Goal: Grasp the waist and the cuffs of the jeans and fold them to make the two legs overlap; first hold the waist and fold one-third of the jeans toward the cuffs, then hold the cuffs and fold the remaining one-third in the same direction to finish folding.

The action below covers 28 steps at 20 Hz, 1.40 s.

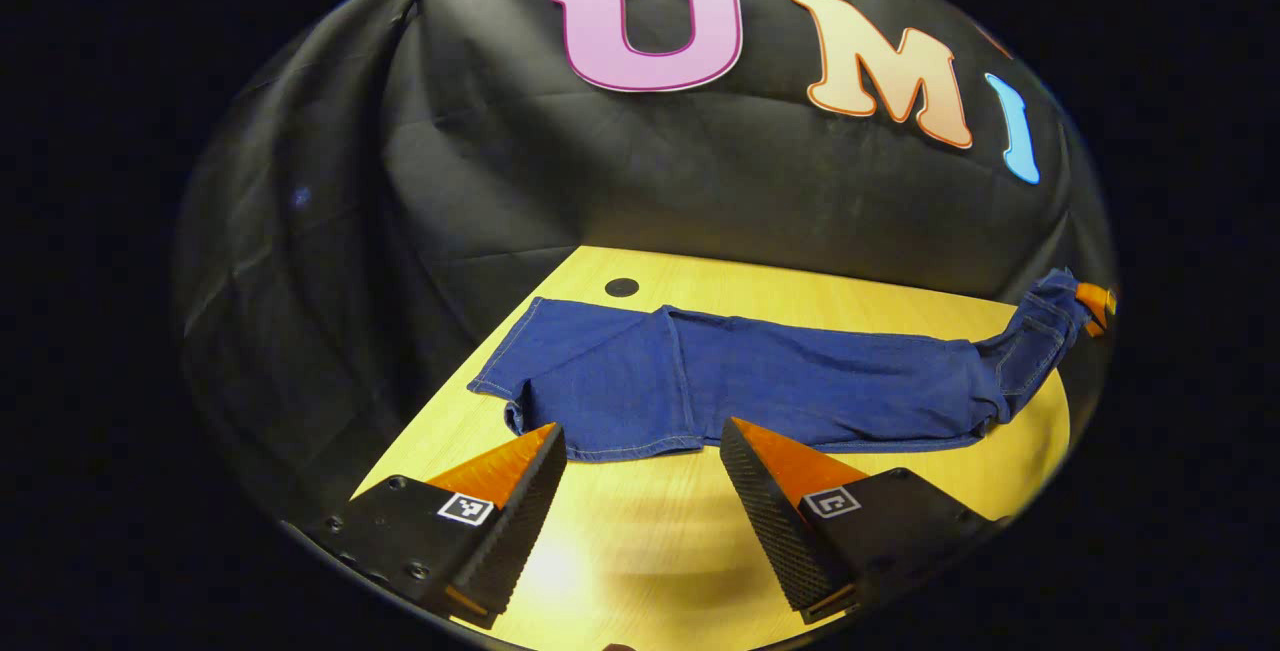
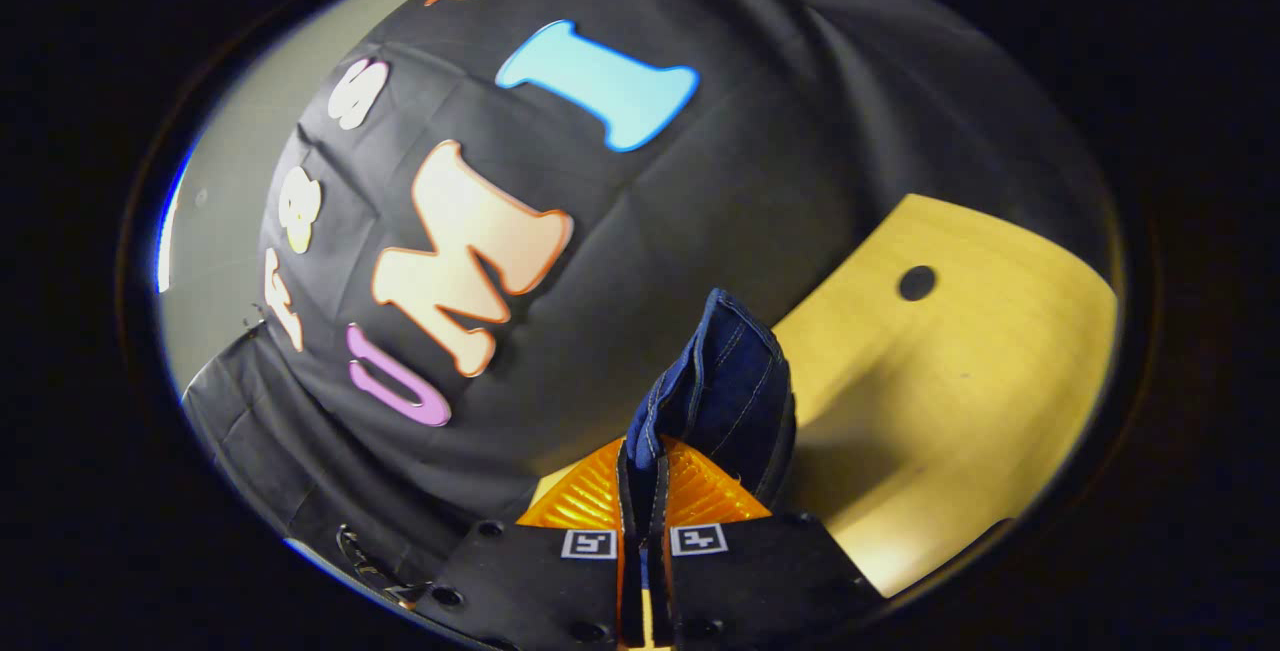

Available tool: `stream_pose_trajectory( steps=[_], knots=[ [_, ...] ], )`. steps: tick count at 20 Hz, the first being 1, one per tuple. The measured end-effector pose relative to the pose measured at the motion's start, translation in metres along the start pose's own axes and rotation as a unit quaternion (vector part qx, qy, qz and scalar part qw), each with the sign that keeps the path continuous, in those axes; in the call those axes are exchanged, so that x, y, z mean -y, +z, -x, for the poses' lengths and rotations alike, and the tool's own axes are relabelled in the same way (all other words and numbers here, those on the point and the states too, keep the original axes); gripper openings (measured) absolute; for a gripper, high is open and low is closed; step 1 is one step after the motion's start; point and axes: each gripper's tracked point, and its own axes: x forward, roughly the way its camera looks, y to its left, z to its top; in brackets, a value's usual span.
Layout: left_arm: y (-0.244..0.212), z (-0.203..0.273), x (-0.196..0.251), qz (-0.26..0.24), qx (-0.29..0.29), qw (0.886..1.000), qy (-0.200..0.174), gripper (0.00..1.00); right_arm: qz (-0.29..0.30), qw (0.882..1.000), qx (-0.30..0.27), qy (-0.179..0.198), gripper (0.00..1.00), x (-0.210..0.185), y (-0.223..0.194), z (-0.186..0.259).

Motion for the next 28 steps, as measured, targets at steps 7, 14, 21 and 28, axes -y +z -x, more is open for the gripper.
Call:
stream_pose_trajectory(
  steps=[7, 14, 21, 28],
  knots=[
    [-0.003, -0.017, -0.033, 0.022, -0.006, 1.0, -0.001, 0.96, 0.041, 0.993, -0.093, 0.065, 0.05, -0.072, -0.109, -0.07],
    [0.003, -0.033, -0.052, 0.027, 0.0, 1.0, -0.008, 0.96, 0.094, 0.976, -0.185, 0.07, 0.05, -0.099, -0.239, -0.124],
    [0.01, -0.062, -0.095, 0.021, 0.007, 1.0, 0.006, 0.96, 0.209, 0.942, -0.263, -0.019, 0.05, -0.033, -0.344, -0.152],
    [0.0, -0.117, -0.146, 0.011, -0.007, 1.0, 0.016, 0.96, 0.293, 0.921, -0.254, -0.031, 0.05, -0.026, -0.342, -0.15]
  ],
)
